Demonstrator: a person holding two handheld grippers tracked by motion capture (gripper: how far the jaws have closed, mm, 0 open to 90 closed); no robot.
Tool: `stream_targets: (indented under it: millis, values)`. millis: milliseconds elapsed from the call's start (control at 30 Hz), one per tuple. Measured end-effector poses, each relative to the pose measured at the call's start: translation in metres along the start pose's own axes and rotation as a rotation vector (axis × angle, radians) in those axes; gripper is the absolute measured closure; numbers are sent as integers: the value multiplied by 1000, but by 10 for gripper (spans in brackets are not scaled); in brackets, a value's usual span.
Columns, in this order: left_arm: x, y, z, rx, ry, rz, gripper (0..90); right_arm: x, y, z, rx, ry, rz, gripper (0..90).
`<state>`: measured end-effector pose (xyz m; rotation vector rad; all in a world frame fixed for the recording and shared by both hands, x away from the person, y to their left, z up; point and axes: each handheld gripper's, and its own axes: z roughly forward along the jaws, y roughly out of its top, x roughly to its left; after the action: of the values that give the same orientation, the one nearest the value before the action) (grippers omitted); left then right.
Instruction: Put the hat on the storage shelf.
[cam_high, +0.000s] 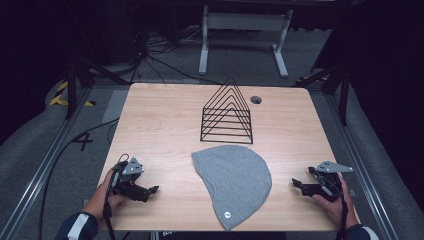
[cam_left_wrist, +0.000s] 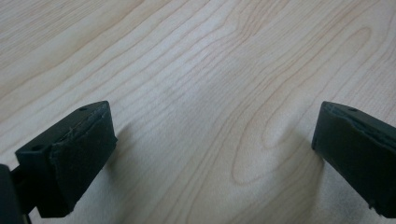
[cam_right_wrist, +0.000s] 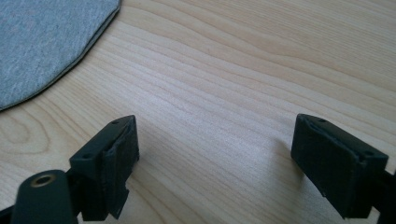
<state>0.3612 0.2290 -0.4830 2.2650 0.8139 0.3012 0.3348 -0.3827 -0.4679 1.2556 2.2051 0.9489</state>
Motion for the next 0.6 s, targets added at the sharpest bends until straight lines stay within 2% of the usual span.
stream_targets:
  millis: [200,267,400,433,467,500,533,567,600]
  values:
    - [1,2,1,5,-9,16,5,0,1,1,1,-2,-1,151]
    - [5,7,3,25,-36,56,4,1,1,1,0,1,-1,153]
    - [8,14,5,60,-66,80,8,3,3,3,3,0,0,157]
    - [9,17,4,76,-63,75,24,3,4,3,7,5,-1,169]
    - [10,21,5,64,-62,63,62,3,5,3,9,13,-17,184]
    - [11,23,6,54,-70,70,171,3,7,3,19,24,-25,208]
    - [11,23,6,54,-70,70,201,3,7,3,19,24,-25,208]
    - [11,28,9,43,-103,55,201,3,9,3,37,21,-28,261]
    - [10,32,12,49,-109,54,190,6,12,2,46,37,-24,329]
